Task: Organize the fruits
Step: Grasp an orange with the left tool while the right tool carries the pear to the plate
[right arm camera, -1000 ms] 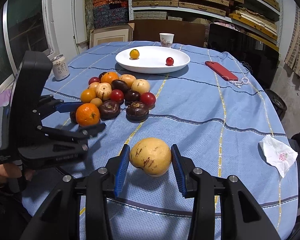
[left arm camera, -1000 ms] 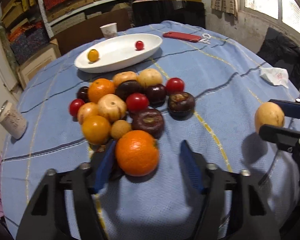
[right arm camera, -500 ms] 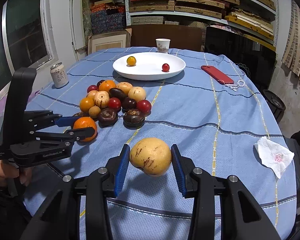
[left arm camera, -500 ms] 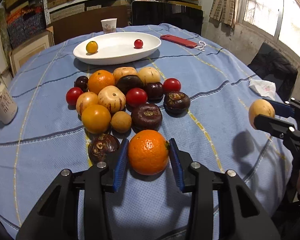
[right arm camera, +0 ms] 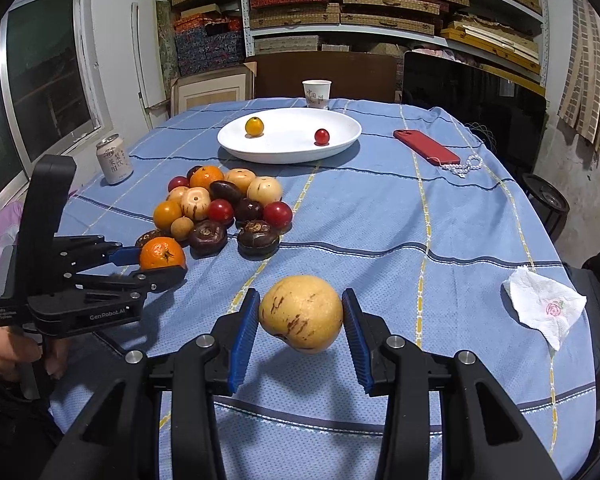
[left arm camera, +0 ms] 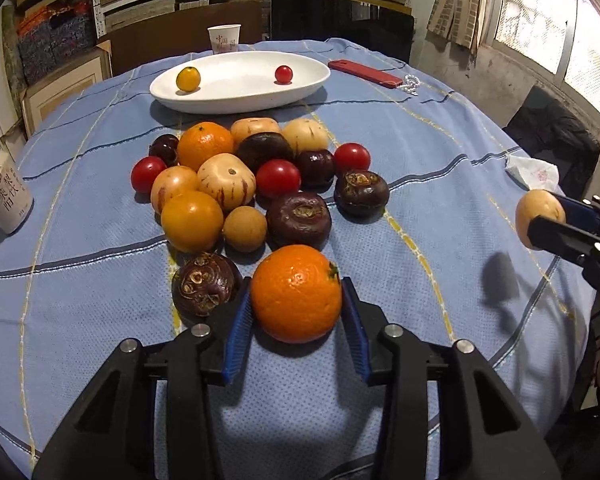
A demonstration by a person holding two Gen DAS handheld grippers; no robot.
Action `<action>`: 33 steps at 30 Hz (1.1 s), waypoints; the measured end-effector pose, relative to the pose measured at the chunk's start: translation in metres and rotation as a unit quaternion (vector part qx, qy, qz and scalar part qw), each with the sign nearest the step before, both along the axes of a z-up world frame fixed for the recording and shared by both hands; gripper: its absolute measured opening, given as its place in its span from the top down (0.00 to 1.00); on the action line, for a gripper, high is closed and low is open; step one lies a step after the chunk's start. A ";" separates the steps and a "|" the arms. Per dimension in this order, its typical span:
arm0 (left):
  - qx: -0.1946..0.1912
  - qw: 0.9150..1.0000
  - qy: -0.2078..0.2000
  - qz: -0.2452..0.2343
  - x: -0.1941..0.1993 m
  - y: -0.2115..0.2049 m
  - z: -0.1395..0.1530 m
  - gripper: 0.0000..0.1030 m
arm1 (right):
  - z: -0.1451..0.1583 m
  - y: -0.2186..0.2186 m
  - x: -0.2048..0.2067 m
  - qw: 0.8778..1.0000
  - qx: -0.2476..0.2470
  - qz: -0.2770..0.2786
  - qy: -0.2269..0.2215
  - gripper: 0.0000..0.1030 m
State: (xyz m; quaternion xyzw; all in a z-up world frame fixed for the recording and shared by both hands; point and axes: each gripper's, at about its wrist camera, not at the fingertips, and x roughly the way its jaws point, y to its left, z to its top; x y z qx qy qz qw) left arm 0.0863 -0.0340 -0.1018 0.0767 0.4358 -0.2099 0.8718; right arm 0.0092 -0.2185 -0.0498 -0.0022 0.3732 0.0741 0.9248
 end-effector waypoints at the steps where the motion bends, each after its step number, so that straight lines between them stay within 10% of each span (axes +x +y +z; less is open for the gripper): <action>1: -0.002 1.000 0.001 0.001 0.000 0.001 0.000 0.60 | 0.000 0.000 0.000 1.000 0.000 0.001 0.000 0.59; 12: -0.044 0.996 -0.068 0.025 -0.008 0.029 0.061 0.61 | 0.018 0.005 0.019 1.000 0.009 0.019 -0.007 0.59; 22: -0.043 0.991 -0.118 0.045 0.093 0.035 0.135 0.60 | 0.109 0.005 0.109 0.995 0.001 0.023 -0.095 0.59; 33: -0.036 0.996 -0.038 0.078 0.256 -0.001 0.058 0.60 | 0.025 0.023 0.281 1.000 -0.022 0.014 -0.010 0.59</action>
